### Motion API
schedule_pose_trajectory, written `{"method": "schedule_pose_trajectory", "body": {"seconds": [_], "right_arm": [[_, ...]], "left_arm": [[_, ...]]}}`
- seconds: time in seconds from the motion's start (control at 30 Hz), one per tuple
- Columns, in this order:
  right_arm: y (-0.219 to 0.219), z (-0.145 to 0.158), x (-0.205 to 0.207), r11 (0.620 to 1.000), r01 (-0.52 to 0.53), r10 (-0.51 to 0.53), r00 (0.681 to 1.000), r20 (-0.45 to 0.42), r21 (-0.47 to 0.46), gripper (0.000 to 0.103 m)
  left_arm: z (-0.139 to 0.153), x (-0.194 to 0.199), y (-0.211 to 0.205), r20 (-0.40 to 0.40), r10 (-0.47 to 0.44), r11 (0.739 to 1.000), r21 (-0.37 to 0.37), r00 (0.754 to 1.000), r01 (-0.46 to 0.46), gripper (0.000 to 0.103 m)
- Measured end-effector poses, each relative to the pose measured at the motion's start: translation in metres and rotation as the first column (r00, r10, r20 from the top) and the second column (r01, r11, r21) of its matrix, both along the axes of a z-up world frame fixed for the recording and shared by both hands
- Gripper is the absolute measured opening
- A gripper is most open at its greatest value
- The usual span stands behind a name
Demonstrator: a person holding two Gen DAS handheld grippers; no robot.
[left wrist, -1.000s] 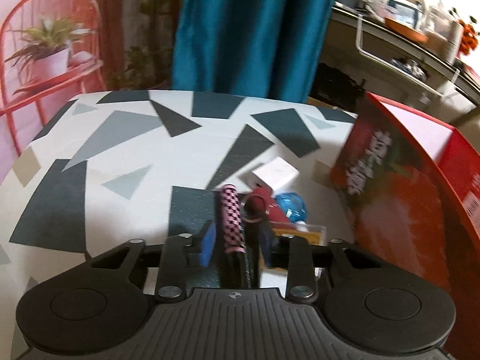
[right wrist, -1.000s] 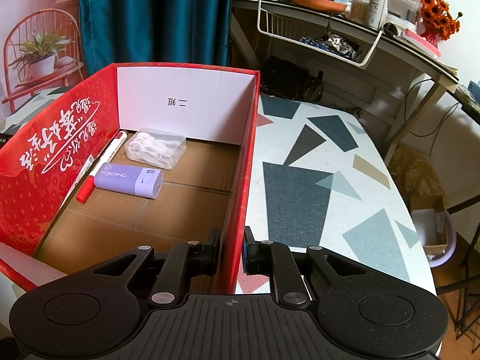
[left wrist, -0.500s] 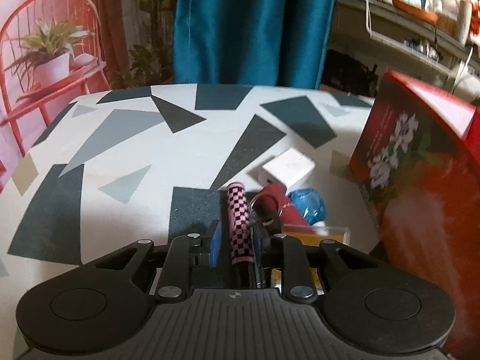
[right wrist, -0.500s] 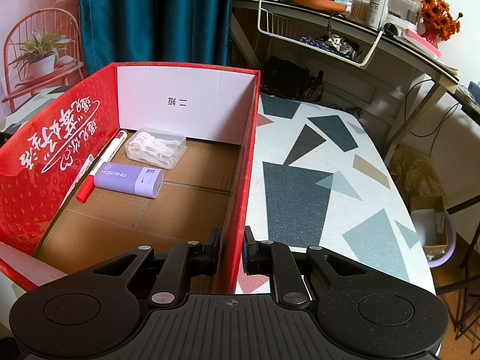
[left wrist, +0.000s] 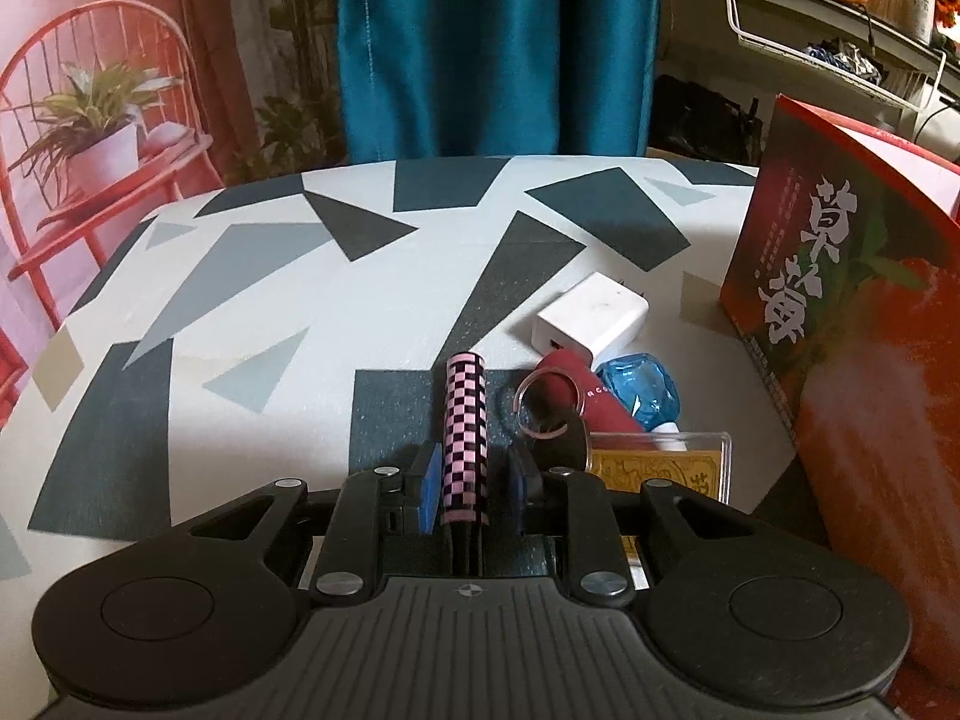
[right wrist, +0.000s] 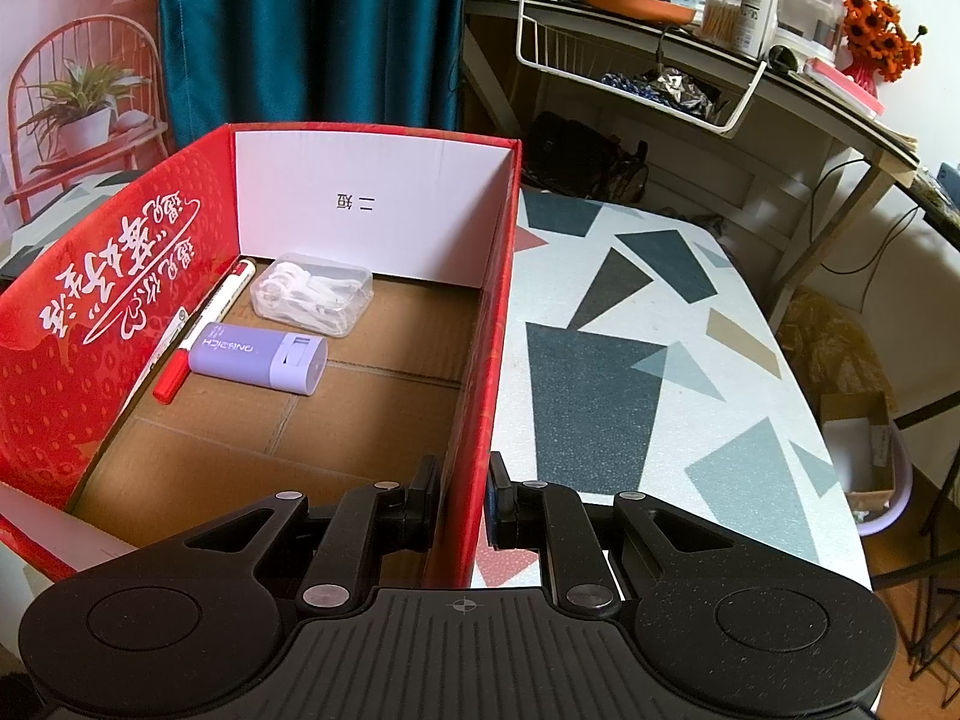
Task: Organize rigid objects
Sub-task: 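Close the left gripper on the pink checkered pen and lift it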
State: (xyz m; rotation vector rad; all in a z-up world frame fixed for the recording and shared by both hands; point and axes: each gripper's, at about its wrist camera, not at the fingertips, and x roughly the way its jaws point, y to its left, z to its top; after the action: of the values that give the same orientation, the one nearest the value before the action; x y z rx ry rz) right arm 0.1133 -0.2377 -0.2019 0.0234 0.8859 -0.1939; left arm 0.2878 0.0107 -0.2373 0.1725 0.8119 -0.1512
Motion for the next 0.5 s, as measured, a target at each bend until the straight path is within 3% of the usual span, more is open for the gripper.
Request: {"method": "schedule_pose_trajectory", "body": {"seconds": [0.13,0.17,0.27,0.5], "right_arm": [[0.000,-0.001,0.000,1.000,0.001,-0.001,1.000,-0.002,0.000,0.014],[0.000,-0.001,0.000,1.000,0.000,0.000,1.000,-0.003,0.000,0.014],[0.000,-0.001,0.000,1.000,-0.001,0.001,1.000,-0.004,-0.004,0.013],[0.000,0.000,-0.001,1.000,0.002,-0.002,1.000,-0.002,-0.007,0.013]], "left_arm": [[0.000,0.002,0.001,-0.002,-0.003,1.000,-0.004,1.000,0.003,0.023],[0.000,0.000,0.000,0.003,-0.004,1.000,0.003,1.000,0.004,0.017],[0.001,-0.007,0.001,0.023,0.005,1.000,0.020,1.000,-0.006,0.017],[0.010,-0.025,0.013,0.030,0.013,0.999,-0.033,0.999,-0.012,0.017]]}}
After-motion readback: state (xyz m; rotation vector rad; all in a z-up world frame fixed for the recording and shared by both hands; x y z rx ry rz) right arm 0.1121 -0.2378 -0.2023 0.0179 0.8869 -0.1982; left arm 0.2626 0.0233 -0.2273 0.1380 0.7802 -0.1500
